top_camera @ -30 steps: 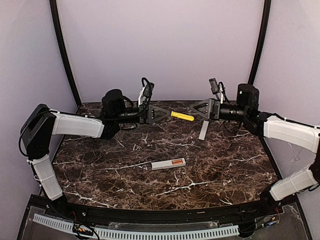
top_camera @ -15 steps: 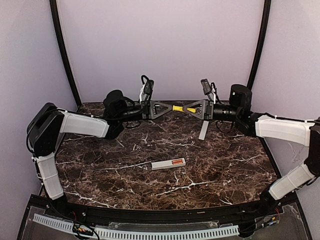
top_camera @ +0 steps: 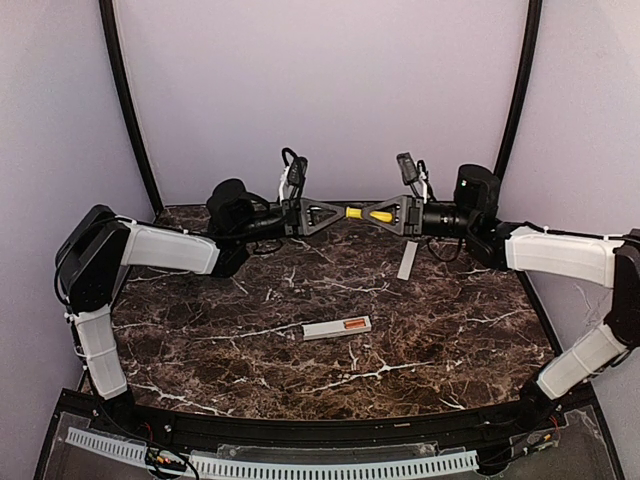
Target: Unload the batteries from the remote control
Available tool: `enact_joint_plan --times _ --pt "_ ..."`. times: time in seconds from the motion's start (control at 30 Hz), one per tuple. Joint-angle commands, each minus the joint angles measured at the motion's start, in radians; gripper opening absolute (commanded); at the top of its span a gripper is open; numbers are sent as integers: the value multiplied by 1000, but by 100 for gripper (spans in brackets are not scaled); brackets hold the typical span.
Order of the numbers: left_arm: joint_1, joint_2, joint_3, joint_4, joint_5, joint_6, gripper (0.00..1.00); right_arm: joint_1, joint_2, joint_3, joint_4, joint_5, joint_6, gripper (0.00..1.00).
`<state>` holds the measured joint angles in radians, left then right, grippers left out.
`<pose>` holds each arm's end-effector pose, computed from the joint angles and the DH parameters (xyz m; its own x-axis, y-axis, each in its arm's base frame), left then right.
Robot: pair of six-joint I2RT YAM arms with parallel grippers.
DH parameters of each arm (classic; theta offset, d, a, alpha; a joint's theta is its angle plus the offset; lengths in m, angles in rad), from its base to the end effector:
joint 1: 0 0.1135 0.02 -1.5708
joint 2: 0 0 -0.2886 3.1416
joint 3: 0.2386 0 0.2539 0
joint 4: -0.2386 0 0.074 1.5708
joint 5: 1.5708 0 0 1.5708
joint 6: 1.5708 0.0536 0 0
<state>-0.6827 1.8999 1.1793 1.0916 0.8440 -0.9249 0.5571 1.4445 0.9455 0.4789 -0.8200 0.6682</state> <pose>0.3164 -0.3089 0.3087 -0.5970 -0.1985 -0.7773 0.8022 -0.1368 -0.5811 0.2675 0.2128 0.3322 -0.6213 0.1110 -0.7757 -0.7596 0.1577 0.6310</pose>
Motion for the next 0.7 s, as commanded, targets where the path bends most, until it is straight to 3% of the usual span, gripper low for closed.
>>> enact_joint_plan --times 0.0,0.2,0.53,0.67 --pt "0 2 23 42 0 -3 0 8 17 33 44 -19 0 38" --pt "-5 3 27 39 6 1 0 12 34 46 46 -41 0 22" --pt "-6 11 29 38 10 3 0 13 50 87 -7 -77 -31 19" --pt "-6 15 30 35 13 4 0 13 57 97 -19 -86 -35 7"
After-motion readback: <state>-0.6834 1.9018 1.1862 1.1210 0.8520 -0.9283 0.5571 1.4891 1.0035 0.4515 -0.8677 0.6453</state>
